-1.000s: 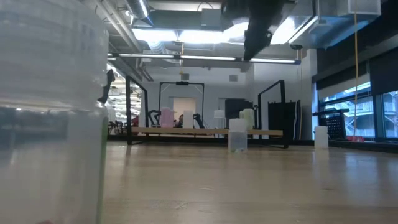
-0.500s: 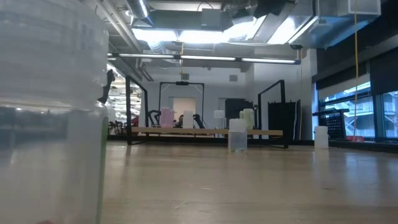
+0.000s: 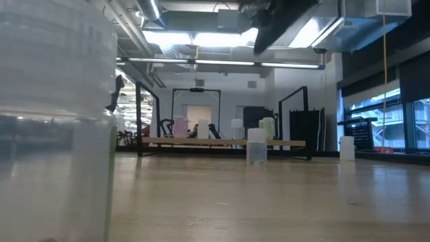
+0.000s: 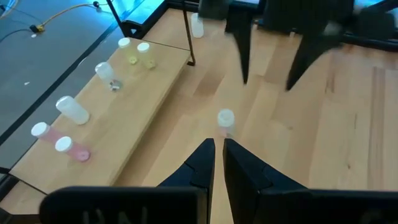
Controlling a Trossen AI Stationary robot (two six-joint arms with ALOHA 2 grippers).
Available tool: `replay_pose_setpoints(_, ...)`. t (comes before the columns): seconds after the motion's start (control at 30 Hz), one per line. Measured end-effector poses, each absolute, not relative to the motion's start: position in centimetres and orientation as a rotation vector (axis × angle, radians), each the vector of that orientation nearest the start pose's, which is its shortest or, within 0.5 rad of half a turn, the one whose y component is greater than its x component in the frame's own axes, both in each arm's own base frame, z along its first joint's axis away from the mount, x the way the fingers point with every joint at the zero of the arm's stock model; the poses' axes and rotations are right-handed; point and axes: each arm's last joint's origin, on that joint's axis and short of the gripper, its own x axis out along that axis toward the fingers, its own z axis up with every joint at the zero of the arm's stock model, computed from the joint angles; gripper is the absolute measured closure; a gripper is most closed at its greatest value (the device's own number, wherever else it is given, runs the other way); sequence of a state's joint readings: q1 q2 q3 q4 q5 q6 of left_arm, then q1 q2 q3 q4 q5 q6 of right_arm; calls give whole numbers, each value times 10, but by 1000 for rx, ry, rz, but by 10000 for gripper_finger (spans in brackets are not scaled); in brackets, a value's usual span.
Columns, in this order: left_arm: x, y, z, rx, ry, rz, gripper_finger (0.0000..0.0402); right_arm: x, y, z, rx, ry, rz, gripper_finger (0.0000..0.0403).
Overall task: Pick and place medicine bottles onto shelf by color
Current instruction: Put the top transparent pill bottle on the shelf aligned with the other transparent pill bottle
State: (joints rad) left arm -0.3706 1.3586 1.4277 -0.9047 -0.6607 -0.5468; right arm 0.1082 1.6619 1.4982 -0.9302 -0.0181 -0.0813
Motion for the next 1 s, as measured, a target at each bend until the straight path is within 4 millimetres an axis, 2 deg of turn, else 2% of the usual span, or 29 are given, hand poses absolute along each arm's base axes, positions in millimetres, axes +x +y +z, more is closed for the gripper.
replay_pose_setpoints(0.27, 253, -81, 371, -109, 631, 439, 374, 369, 28, 240, -185, 1260, 181, 143)
replay_pose_setpoints(0.4, 253, -81, 371, -109, 634, 436, 374, 376, 19, 221, -181, 1316, 157, 143)
replay_pose_setpoints(0.63, 253, -81, 371, -100, 642, 433, 374, 381, 8, 208, -180, 1351, 145, 143)
replay_pose_setpoints(1.0, 250, -80, 368, -76, 680, 442, 374, 383, -5, 205, -180, 1349, 133, 143)
